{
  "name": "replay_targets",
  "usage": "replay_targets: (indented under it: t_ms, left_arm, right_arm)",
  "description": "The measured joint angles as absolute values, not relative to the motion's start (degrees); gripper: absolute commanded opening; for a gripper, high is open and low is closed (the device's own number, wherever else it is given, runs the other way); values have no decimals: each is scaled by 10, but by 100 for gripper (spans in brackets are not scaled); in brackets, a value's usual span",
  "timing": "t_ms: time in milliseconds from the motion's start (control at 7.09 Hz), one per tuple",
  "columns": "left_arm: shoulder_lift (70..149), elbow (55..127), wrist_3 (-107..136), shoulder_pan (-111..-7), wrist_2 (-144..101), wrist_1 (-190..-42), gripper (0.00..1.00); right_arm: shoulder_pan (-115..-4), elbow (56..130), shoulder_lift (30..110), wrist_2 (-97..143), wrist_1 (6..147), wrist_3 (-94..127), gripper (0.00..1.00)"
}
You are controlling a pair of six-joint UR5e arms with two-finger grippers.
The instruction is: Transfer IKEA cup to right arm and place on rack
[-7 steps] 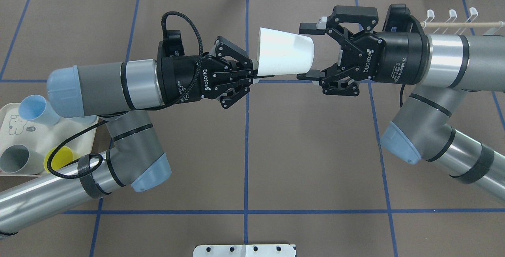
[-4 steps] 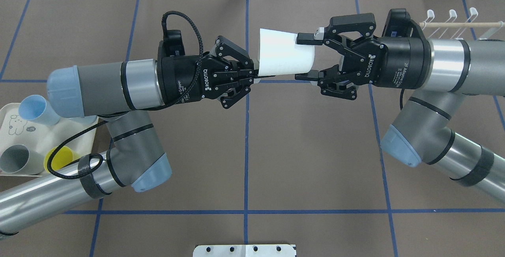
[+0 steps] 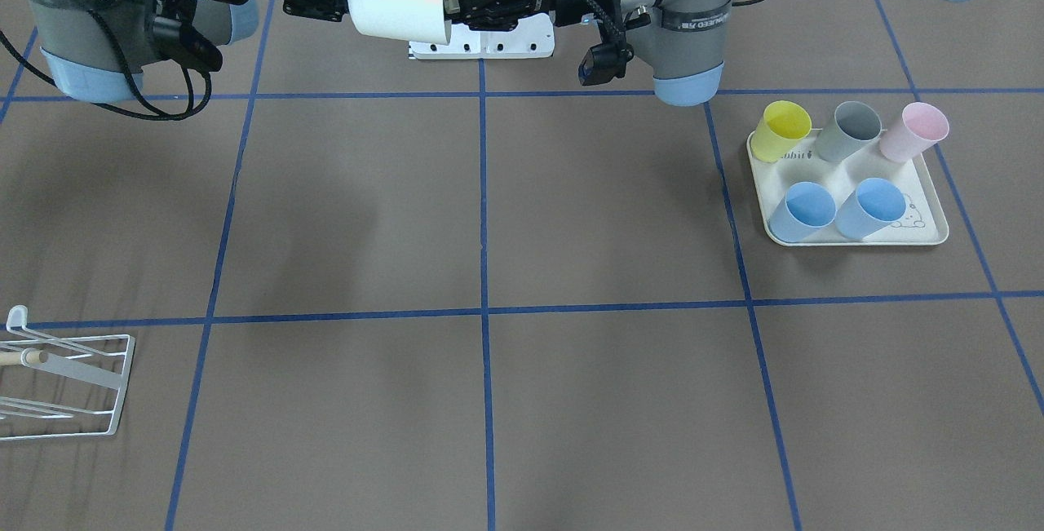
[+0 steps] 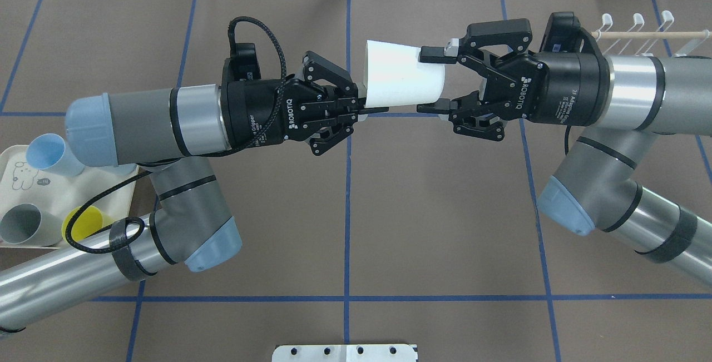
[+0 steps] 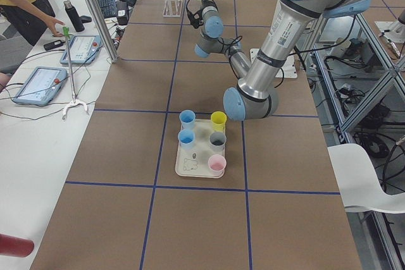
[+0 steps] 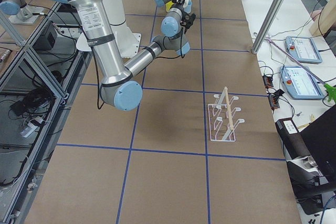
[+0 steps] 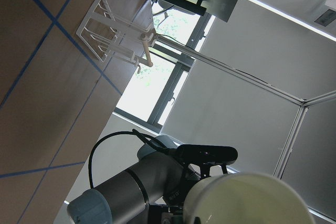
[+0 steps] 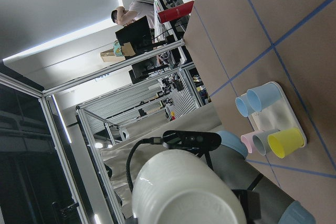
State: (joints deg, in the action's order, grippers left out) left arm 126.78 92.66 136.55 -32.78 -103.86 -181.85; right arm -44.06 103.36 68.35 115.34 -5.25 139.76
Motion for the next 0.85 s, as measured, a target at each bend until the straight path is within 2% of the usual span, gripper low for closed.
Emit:
replay_targets:
  t_ms: [423,847]
  left_arm:
    - [1265,926,1362,-329,-1039,-1818,99]
    - [1254,918,1316,-342,-1038,-1808,99]
  right_arm:
    - [-441,1034,692,1153,-70,1398,0]
    - [-459,1035,734,1156,-118,1387,0]
